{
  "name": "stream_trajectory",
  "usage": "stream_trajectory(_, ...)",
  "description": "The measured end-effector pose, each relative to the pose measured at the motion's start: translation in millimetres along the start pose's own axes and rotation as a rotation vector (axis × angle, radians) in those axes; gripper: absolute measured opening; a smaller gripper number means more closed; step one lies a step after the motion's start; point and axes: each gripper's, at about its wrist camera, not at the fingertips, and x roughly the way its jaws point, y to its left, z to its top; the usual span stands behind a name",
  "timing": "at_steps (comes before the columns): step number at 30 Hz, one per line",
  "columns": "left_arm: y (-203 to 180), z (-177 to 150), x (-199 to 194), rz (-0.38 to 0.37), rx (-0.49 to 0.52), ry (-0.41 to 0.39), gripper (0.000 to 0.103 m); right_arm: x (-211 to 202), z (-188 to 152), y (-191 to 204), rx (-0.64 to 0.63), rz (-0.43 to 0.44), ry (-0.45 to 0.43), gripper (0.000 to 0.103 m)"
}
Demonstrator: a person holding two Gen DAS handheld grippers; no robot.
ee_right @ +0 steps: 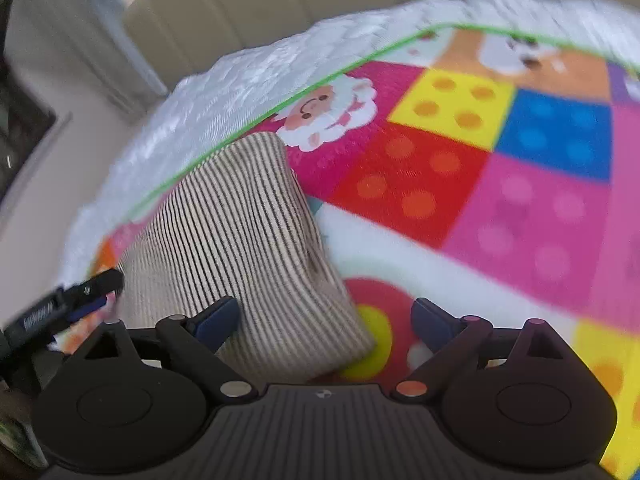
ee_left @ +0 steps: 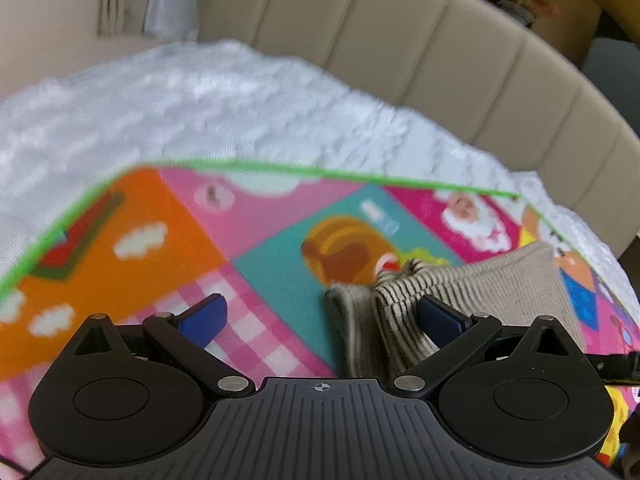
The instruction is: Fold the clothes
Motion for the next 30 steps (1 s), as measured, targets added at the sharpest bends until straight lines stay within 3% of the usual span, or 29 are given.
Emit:
stream_trajectory(4, -18, 27, -11, -0.188, 0.114, -0.03, 0.103, -7, -7, -15, 0.153, 0.128, 0.088, 0.093)
stream_trajectory(7, -33, 40, 22, -0.296, 0.213, 0.092, 0.103, 8, -14, -21, 0.264, 0.214, 0.171, 0.093)
stream_trajectory(9, -35, 41, 54, -0.314, 0.219, 0.215, 0.103, 16, -11, -20, 0.272, 0.231, 0.181, 0.092)
stream_trajectory(10, -35, 40, 67, -0.304, 0.222, 0.257, 0.103, 19, -8, -18, 0.263, 0.231, 0.178, 0.085)
stream_trajectory(11, -33, 37, 75, -0.308, 0.218, 0.276, 0.103, 23, -5, -16, 0.253, 0.231, 0.176, 0.07)
stream_trajectory(15, -22, 29, 82, -0.353, 0.163, 0.308, 0.103, 37, 16, -17, 0.239, 0.223, 0.164, 0.064)
stream_trajectory(17, -26, 21, 75, -0.365, 0.191, 0.323, 0.103, 45, 34, -13, 0.179, 0.205, 0.144, 0.063)
stream_trajectory(20, -46, 4, 61, -0.377, 0.257, 0.347, 0.103, 60, 64, 14, -0.045, 0.148, 0.108, 0.064)
stream_trajectory(24, -67, -23, 49, -0.405, 0.202, 0.373, 0.103, 79, 89, 57, -0.362, 0.084, 0.064, 0.07)
stream_trajectory(30, -117, -54, 37, -0.55, 0.218, 0.418, 0.103, 64, 107, 67, -0.377, 0.099, 0.014, 0.074)
